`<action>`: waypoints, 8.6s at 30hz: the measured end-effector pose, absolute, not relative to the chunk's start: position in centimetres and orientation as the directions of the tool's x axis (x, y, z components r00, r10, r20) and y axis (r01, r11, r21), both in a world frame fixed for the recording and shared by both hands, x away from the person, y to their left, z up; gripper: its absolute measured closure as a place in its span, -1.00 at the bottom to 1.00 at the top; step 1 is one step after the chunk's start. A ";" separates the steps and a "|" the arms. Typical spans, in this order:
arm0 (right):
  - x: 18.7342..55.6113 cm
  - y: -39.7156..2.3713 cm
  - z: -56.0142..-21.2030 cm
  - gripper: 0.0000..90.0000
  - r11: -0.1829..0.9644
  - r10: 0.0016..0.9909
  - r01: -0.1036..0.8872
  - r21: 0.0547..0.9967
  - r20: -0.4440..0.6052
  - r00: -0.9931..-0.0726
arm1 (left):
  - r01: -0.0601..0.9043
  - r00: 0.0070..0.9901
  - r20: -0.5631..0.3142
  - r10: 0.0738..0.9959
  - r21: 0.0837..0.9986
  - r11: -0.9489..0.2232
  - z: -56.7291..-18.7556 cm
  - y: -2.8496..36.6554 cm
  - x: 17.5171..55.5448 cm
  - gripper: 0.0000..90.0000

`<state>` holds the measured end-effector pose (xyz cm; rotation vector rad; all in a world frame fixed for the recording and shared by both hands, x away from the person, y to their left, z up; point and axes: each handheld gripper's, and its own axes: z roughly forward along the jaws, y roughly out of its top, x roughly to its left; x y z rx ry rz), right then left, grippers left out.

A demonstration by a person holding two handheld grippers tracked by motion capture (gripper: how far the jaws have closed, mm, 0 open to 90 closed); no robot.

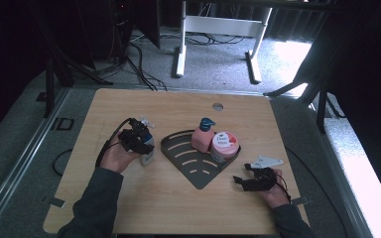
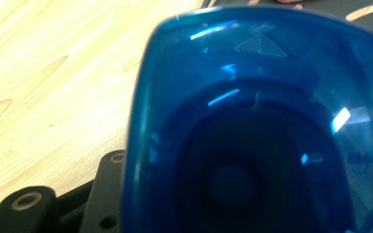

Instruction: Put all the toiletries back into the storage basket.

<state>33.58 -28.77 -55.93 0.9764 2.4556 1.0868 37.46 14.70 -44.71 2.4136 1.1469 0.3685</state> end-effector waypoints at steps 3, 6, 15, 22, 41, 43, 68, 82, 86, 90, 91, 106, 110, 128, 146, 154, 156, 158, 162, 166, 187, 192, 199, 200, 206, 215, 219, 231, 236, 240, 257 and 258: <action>33.6 -28.8 -55.9 -0.42 0.488 0.682 0.468 0.736 0.012 -0.731 | 0.664 0.616 0.053 0.786 0.501 -0.554 -44.5 14.8 37.4 0.23; 33.6 -28.8 -55.9 -0.42 0.488 0.682 0.469 0.736 0.013 -0.731 | 0.663 0.614 0.053 0.787 0.507 -0.551 -44.4 14.8 37.4 0.23; 33.6 -28.8 -55.9 -0.42 0.487 0.682 0.469 0.736 0.014 -0.731 | 0.660 0.606 0.057 0.793 0.520 -0.542 -44.0 15.0 37.4 0.23; 33.6 -28.7 -55.9 -0.42 0.490 0.681 0.467 0.736 0.011 -0.732 | 0.657 0.604 0.055 0.795 0.531 -0.535 -43.4 15.1 37.3 0.23; 33.6 -28.7 -55.9 -0.42 0.490 0.681 0.468 0.736 0.012 -0.732 | 0.636 0.605 0.061 0.794 0.562 -0.528 -42.2 14.7 37.3 0.23; 33.6 -28.7 -55.9 -0.42 0.491 0.681 0.467 0.735 0.010 -0.732 | 0.633 0.607 0.063 0.792 0.565 -0.530 -42.1 14.6 37.3 0.23; 33.6 -28.7 -55.9 -0.42 0.492 0.680 0.465 0.736 0.009 -0.734 | 0.596 0.632 0.059 0.773 0.600 -0.534 -41.1 12.1 37.7 0.23; 33.6 -28.7 -55.9 -0.42 0.492 0.679 0.465 0.736 0.009 -0.734 | 0.584 0.646 0.060 0.761 0.603 -0.543 -41.2 10.9 38.1 0.23; 33.7 -28.7 -55.9 -0.42 0.492 0.679 0.464 0.736 0.009 -0.734 | 0.583 0.646 0.058 0.761 0.606 -0.541 -41.2 10.6 38.3 0.23; 33.7 -28.7 -55.9 -0.42 0.492 0.679 0.465 0.736 0.010 -0.734 | 0.580 0.648 0.059 0.759 0.608 -0.542 -41.1 10.3 38.4 0.23; 33.7 -28.7 -55.9 -0.42 0.492 0.679 0.464 0.736 0.009 -0.734 | 0.578 0.650 0.059 0.757 0.608 -0.544 -41.1 10.2 38.4 0.23; 33.7 -28.7 -55.9 -0.42 0.491 0.680 0.466 0.736 0.011 -0.733 | 0.575 0.656 0.058 0.753 0.607 -0.548 -41.6 9.2 39.0 0.23; 33.7 -28.7 -55.9 -0.42 0.491 0.680 0.466 0.736 0.011 -0.734 | 0.572 0.658 0.057 0.751 0.610 -0.548 -41.7 8.9 39.1 0.23; 33.7 -28.8 -55.9 -0.42 0.491 0.679 0.466 0.736 0.012 -0.734 | 0.559 0.663 0.061 0.746 0.623 -0.547 -42.2 7.8 39.7 0.23; 33.6 -28.7 -55.9 -0.42 0.494 0.680 0.465 0.735 0.007 -0.734 | 0.547 0.665 0.057 0.745 0.641 -0.538 -42.3 7.2 40.5 0.23; 33.6 -28.7 -55.9 -0.42 0.495 0.680 0.464 0.735 0.005 -0.733 | 0.539 0.666 0.056 0.744 0.653 -0.532 -42.3 6.8 40.8 0.23; 33.6 -28.7 -55.9 -0.42 0.495 0.680 0.464 0.735 0.006 -0.734 | 0.539 0.666 0.055 0.744 0.654 -0.531 -42.4 6.7 40.9 0.23; 33.6 -28.7 -55.9 -0.42 0.495 0.680 0.464 0.735 0.005 -0.733 | 0.540 0.665 0.056 0.745 0.653 -0.531 -42.5 6.6 41.0 0.23; 33.6 -28.7 -55.9 -0.42 0.495 0.679 0.463 0.735 0.005 -0.734 | 0.535 0.665 0.058 0.745 0.659 -0.529 -42.6 6.4 41.2 0.23; 33.6 -28.7 -55.9 -0.42 0.494 0.680 0.464 0.735 0.006 -0.734 | 0.534 0.662 0.058 0.747 0.663 -0.524 -42.6 6.3 41.5 0.23; 33.6 -28.7 -55.9 -0.42 0.491 0.679 0.467 0.736 0.012 -0.734 | 0.526 0.658 0.076 0.749 0.665 -0.530 -43.7 4.7 42.9 0.23; 33.6 -28.7 -55.9 -0.42 0.492 0.679 0.466 0.735 0.011 -0.734 | 0.526 0.656 0.078 0.751 0.666 -0.529 -43.8 4.7 43.1 0.23; 33.7 -28.8 -55.9 -0.42 0.490 0.679 0.467 0.736 0.014 -0.734 | 0.530 0.653 0.077 0.753 0.664 -0.527 -44.0 4.7 43.5 0.23; 33.7 -28.8 -55.9 -0.42 0.490 0.679 0.467 0.736 0.014 -0.734 | 0.532 0.654 0.074 0.753 0.662 -0.527 -44.0 4.6 43.6 0.23; 33.7 -28.8 -55.9 -0.42 0.490 0.679 0.467 0.736 0.014 -0.734 | 0.531 0.656 0.073 0.751 0.663 -0.528 -44.2 4.3 43.8 0.23; 33.7 -28.8 -55.9 -0.42 0.490 0.679 0.467 0.736 0.013 -0.734 | 0.527 0.662 0.074 0.745 0.661 -0.534 -44.7 3.9 44.1 0.23; 33.7 -28.8 -55.9 -0.42 0.490 0.679 0.467 0.736 0.013 -0.734 | 0.525 0.664 0.069 0.745 0.666 -0.530 -44.8 3.9 44.2 0.23; 33.7 -28.8 -55.9 -0.42 0.491 0.679 0.467 0.736 0.013 -0.734 | 0.526 0.664 0.057 0.746 0.673 -0.520 -45.3 3.6 44.4 0.23; 33.7 -28.8 -55.9 -0.42 0.491 0.679 0.467 0.736 0.013 -0.734 | 0.530 0.662 0.049 0.748 0.675 -0.513 -45.5 3.5 44.6 0.23; 33.6 -28.8 -55.9 -0.42 0.491 0.679 0.467 0.736 0.012 -0.734 | 0.532 0.661 0.044 0.749 0.676 -0.509 -45.7 3.5 44.6 0.23; 33.7 -28.8 -55.9 -0.42 0.491 0.678 0.467 0.736 0.014 -0.735 | 0.543 0.661 0.029 0.750 0.672 -0.504 -46.4 3.3 45.1 0.23; 33.7 -28.8 -55.9 -0.42 0.491 0.678 0.466 0.736 0.014 -0.735 | 0.545 0.659 0.025 0.752 0.673 -0.500 -46.4 3.3 45.2 0.23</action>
